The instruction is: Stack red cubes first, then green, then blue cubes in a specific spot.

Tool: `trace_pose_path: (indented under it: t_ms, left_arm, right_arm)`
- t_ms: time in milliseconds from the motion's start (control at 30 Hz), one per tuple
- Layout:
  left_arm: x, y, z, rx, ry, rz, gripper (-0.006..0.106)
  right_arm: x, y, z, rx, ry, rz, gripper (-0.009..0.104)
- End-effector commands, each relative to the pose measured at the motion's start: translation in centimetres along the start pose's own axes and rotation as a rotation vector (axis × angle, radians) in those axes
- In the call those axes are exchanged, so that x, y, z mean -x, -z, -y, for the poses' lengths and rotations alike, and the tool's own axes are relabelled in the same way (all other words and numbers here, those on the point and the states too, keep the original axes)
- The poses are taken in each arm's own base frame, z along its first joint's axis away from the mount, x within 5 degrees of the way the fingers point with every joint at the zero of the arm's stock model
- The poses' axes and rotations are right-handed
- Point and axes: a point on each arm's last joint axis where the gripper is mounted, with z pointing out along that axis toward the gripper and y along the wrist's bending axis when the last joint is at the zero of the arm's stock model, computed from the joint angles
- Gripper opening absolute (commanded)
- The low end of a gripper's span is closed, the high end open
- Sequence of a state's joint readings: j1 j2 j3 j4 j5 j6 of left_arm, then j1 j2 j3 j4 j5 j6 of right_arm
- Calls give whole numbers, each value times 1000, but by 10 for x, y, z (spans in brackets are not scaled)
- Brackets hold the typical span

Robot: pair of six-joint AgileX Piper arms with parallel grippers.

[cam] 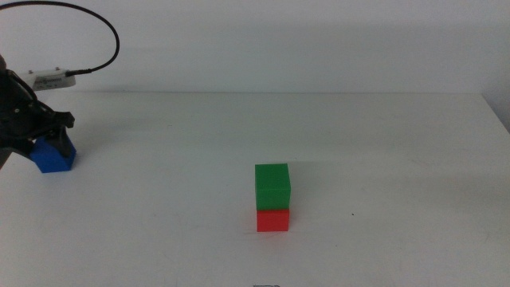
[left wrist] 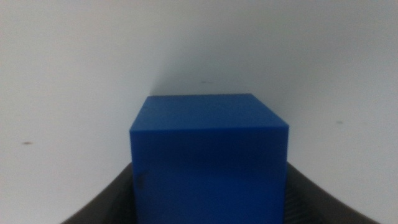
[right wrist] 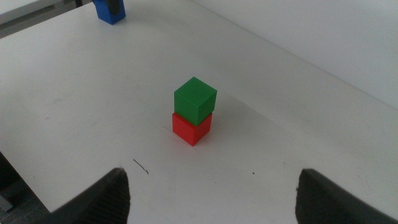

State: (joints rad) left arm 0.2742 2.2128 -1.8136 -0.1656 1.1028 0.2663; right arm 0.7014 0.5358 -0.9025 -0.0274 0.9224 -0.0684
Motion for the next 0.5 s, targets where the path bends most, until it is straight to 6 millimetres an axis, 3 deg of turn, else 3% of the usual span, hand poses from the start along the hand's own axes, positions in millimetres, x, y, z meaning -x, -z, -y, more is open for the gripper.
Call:
trace_pose_path:
  t_ms: [0,133,300,467]
  left_arm:
    - [6,41,13,-46,-24,101,23]
    - [-5,61,20,-89,-39,40,7]
    - [-37,86,36,-71,64,20,5]
    - [-86,133,86,34,101,191,6]
  right_arm:
    - [12,3,2,-15,20,87,94]
    - [12,3,2,-15,20,87,94]
    - [12,3,2,-15,20,86,94]
    - [12,3,2,-15,20,86,94]
